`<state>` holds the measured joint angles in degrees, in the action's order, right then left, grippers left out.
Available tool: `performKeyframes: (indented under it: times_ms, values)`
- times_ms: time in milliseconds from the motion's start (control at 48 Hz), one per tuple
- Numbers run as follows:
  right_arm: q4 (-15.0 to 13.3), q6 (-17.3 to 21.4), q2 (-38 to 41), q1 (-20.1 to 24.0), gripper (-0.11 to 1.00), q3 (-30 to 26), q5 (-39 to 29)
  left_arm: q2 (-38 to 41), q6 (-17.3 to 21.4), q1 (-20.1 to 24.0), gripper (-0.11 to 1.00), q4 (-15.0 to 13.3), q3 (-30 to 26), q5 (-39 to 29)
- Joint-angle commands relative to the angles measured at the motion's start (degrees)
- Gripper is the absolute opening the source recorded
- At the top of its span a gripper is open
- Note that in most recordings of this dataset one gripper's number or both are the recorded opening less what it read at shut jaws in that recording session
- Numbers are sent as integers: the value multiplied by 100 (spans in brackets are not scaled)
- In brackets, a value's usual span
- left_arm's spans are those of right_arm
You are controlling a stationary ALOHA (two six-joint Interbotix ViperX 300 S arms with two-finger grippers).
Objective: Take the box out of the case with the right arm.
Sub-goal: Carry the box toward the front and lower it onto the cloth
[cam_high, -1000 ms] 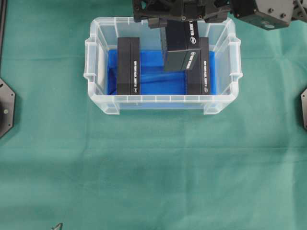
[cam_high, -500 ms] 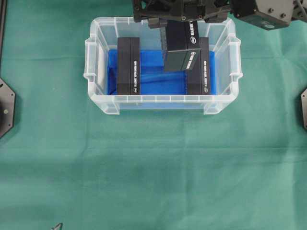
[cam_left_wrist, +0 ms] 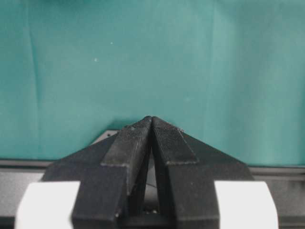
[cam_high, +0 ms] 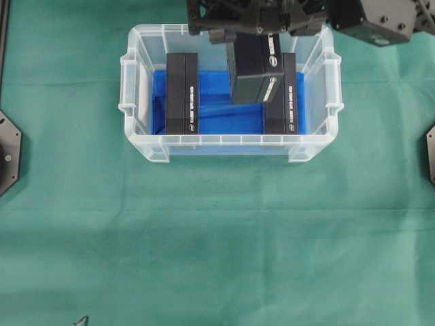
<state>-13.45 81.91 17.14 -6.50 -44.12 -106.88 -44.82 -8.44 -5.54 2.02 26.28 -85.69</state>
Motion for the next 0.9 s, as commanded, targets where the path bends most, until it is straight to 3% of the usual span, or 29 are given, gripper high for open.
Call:
performKeyframes:
  times_ms: [0,229,687,875]
  values:
    - [-26,123,-255,211,66,-167,-9,18,0,-9,0,18,-114,18]
    - [-35,571,-237,721,66,-167,-167,18,0,-9,0,18,-114,18]
    - [-35,1978,-229,2048,66,-167,-325,18,-9,-9,0,18,-114,18]
    - [-26,2382,-211,2347,66,-167,-352,18,0,-9,0,18,-114,18]
